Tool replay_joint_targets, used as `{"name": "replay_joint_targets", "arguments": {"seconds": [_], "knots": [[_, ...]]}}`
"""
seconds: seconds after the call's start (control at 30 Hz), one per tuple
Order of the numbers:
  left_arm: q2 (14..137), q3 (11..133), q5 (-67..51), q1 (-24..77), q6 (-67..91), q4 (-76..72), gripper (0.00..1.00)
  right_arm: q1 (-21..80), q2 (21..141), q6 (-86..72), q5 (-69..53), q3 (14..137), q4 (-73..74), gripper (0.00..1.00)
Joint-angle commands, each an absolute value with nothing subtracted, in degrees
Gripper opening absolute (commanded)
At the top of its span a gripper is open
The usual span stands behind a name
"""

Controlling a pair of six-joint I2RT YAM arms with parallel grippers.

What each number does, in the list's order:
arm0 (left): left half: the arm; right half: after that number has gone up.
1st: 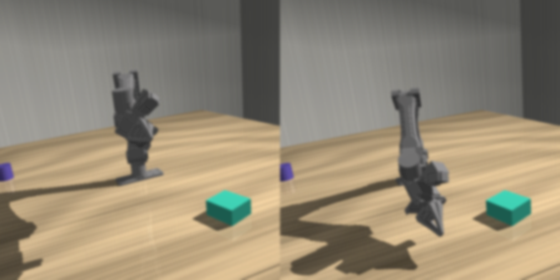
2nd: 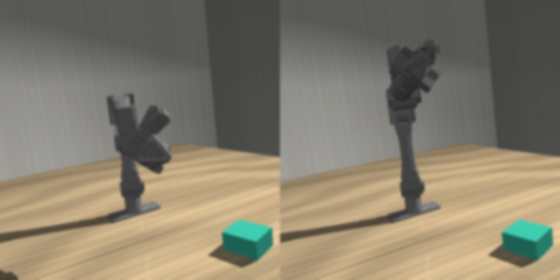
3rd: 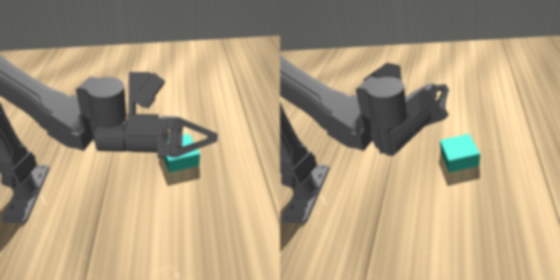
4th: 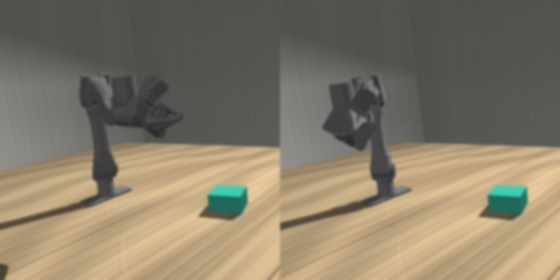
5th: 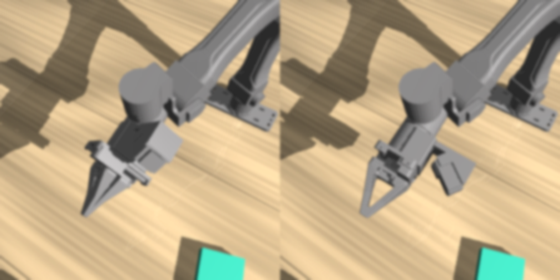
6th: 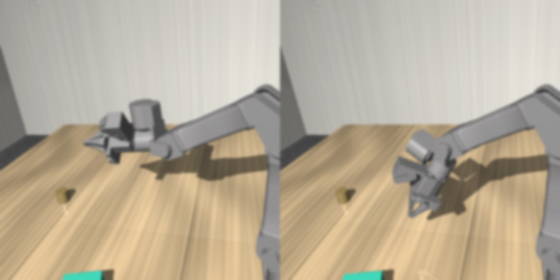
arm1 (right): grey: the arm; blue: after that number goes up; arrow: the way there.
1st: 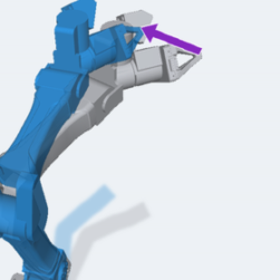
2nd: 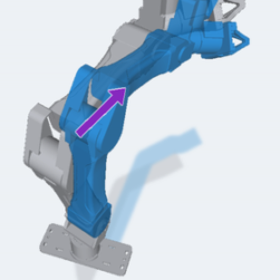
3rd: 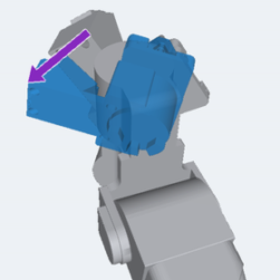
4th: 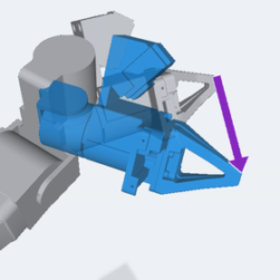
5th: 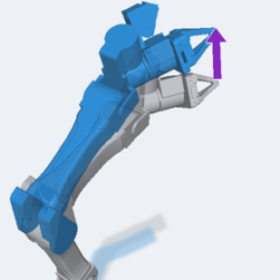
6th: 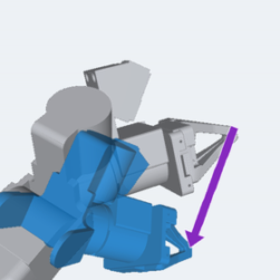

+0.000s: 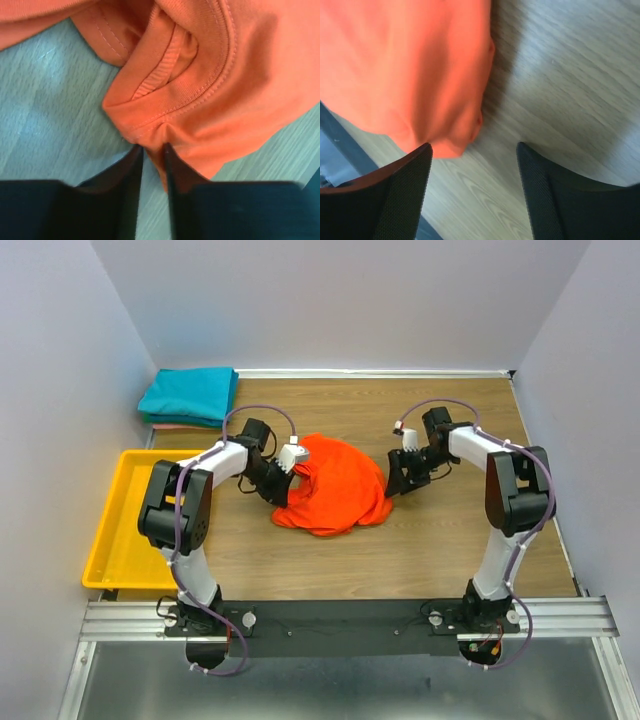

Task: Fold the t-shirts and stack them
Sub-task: Flatten the tshirt out

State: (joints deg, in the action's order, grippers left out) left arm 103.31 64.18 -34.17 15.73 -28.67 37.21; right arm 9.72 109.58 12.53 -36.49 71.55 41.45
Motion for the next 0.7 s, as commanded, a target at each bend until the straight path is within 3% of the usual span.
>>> {"name": "replay_joint_targets", "arguments": {"seconds": [0.0, 0.03, 0.07, 0.1, 0.17, 0.67], "knots": [[104.2, 66.4, -37.1, 16.0, -29.1, 38.4, 0.15, 10.5, 114.5, 11.2, -38.9, 72.7, 39.8, 0.56], [103.1, 66.9, -37.3, 15.8, -29.3, 39.1, 0.04, 10.5, 115.0, 11.0, -39.6, 73.1, 39.8, 0.46], [102.1, 67.5, -37.4, 15.7, -29.3, 39.2, 0.00, 10.5, 115.0, 11.0, -39.7, 73.6, 39.8, 0.37], [101.1, 68.5, -37.4, 14.9, -29.3, 39.3, 0.00, 10.5, 114.7, 11.1, -38.9, 74.6, 39.9, 0.21], [98.4, 70.1, -38.1, 13.9, -29.3, 40.2, 0.00, 10.4, 112.9, 11.6, -37.8, 75.5, 40.0, 0.01], [95.8, 100.3, -41.7, 7.4, -27.2, 50.0, 0.00, 0.3, 102.0, 14.0, -30.9, 94.0, 40.4, 0.01]]}}
